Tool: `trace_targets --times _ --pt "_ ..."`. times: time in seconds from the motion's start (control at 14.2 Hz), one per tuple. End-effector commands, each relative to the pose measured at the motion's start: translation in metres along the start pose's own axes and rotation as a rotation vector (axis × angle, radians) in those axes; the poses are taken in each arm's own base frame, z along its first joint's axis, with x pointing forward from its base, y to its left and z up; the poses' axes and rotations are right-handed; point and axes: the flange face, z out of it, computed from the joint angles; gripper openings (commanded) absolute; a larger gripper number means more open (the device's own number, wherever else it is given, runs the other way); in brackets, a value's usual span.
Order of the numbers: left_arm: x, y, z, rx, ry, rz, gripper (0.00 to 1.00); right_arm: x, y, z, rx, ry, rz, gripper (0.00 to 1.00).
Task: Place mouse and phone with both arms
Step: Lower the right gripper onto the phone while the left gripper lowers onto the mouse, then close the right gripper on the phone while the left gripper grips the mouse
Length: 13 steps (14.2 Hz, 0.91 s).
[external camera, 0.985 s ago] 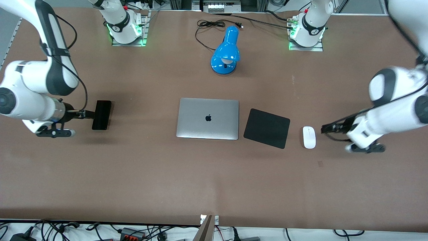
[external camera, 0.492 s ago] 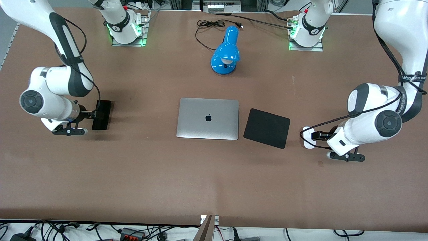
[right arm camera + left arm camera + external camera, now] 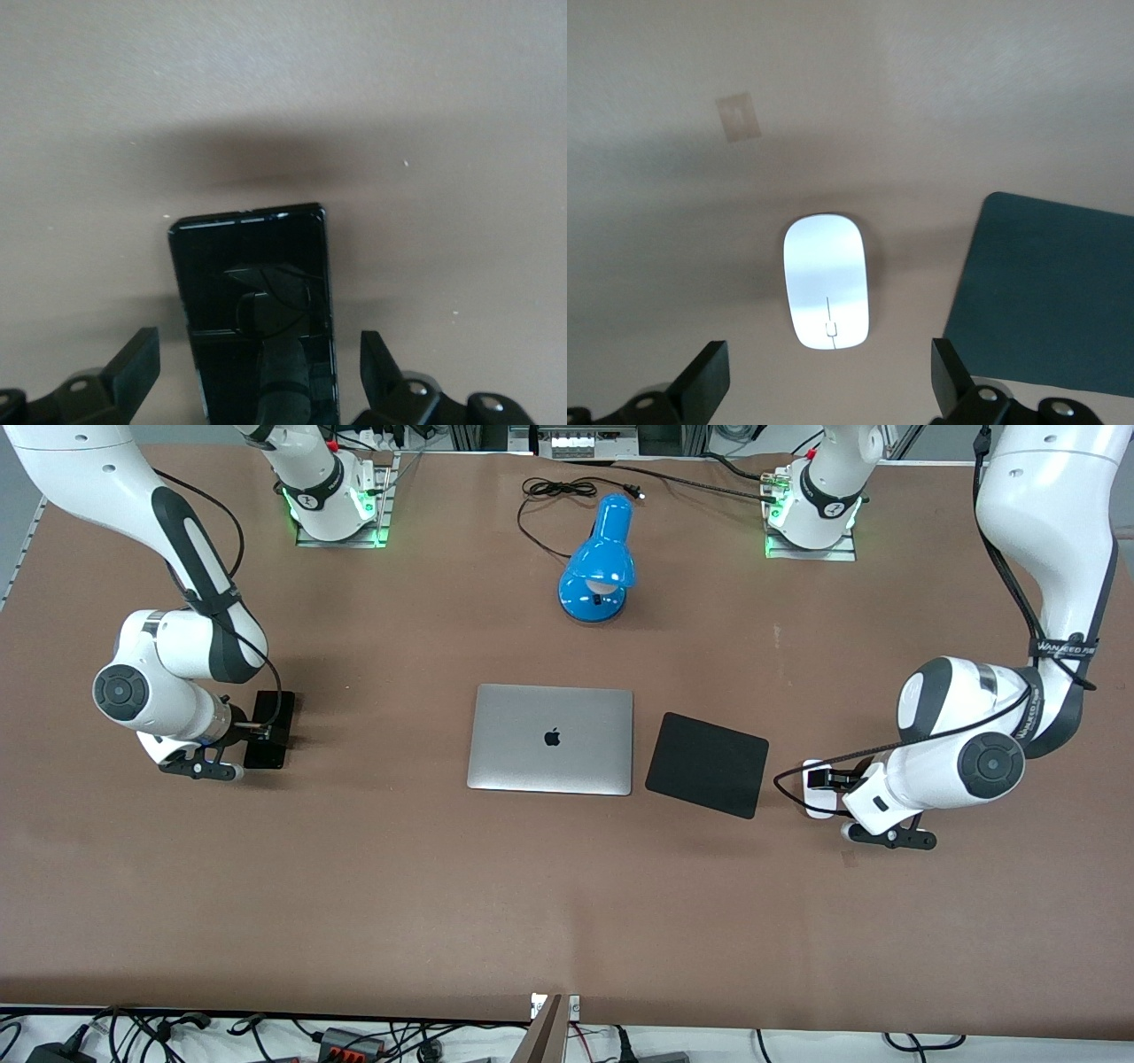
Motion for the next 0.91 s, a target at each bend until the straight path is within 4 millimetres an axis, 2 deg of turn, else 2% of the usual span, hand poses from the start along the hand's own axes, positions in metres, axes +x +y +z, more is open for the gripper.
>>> trace_targets --times 0.0,0.07,0.14,0.56,0.84 --pt "0.005 0.004 0.029 0.017 0.026 0.024 1.0 -0.005 0.001 0.007 -0.005 0.002 0.026 1.0" --pt "0.009 -0.01 0.04 0.022 0.044 0.019 1.0 -0.005 0.002 0.012 -0.004 -0.003 0.036 1.0" --pt "0.011 -0.015 0.044 0.018 0.046 0.016 1.0 -0.005 0.002 0.014 -0.004 -0.006 0.038 1.0" --pt "-0.006 0.009 0.076 0.017 -0.021 0.036 1.0 -0.006 0.004 0.021 0.003 -0.022 0.078 1.0" --pt "-0.008 0.005 0.089 0.012 -0.048 0.02 1.0 -0.007 0.004 0.025 0.001 -0.032 0.075 1.0"
